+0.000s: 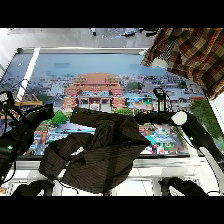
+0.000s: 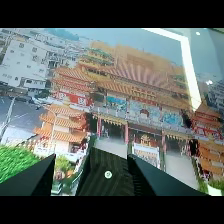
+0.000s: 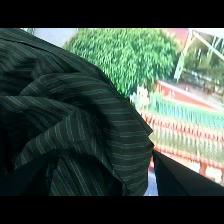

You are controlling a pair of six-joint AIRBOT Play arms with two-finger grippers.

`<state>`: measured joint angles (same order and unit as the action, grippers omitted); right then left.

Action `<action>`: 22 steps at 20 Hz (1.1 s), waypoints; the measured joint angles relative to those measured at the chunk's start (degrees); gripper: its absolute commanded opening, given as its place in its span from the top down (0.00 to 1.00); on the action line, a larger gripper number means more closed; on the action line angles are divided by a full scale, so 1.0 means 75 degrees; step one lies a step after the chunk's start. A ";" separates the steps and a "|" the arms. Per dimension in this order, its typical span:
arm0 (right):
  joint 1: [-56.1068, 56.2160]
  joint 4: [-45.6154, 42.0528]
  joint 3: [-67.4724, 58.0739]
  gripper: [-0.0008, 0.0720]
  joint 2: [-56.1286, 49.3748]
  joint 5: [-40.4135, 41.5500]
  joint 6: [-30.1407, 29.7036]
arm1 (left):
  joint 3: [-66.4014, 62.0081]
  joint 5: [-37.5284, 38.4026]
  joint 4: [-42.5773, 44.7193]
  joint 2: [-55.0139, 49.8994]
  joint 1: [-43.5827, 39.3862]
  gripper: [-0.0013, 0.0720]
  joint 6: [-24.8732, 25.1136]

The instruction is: Fold the clothes and pants, and hang the long-sleeved shirts on hangers.

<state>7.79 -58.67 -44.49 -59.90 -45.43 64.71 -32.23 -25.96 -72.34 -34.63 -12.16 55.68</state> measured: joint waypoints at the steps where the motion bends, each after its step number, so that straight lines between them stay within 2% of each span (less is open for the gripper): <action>1: 0.0000 -0.0003 0.0000 0.04 0.0000 0.0000 -0.0003 | 0.0000 0.0000 -0.0015 -0.0003 0.0000 0.23 0.0000; 4: 0.0000 -0.0006 0.0000 0.04 0.0000 0.0003 -0.0012 | 0.0000 0.0085 -0.0187 -0.0009 -0.0009 0.23 0.0012; 6: 0.0000 -0.0009 0.0000 0.04 0.0000 0.0003 -0.0015 | 0.0000 0.0204 -0.0615 -0.0017 -0.0099 0.22 0.0353; 7: 0.0000 -0.0009 0.0000 0.04 0.0000 0.0006 -0.0015 | 0.0000 0.0227 -0.1081 -0.0041 -0.0213 0.18 0.0749; 10: 0.0000 -0.0006 0.0000 0.04 0.0000 0.0006 -0.0015 | 0.0000 -0.0085 -0.2836 -0.0306 -0.0729 0.18 0.2369; 16: 0.0000 -0.0006 0.0000 0.04 0.0000 0.0047 -0.0015 | -0.0090 -0.0697 -0.5936 -0.1711 -0.1871 0.18 0.5607; 19: 0.0006 0.0012 0.0000 0.04 -0.0009 0.0332 -0.0012 | -0.0458 -0.0994 -0.6674 -0.2404 -0.2465 0.18 0.6610; 22: 0.0006 0.0055 0.0000 0.04 -0.0015 0.0664 0.0015 | -0.0816 -0.1297 -0.6968 -0.2996 -0.2871 0.18 0.7155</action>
<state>7.84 -58.26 -44.49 -60.01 -40.45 64.82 -38.35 -35.68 -124.60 -57.10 -33.69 109.34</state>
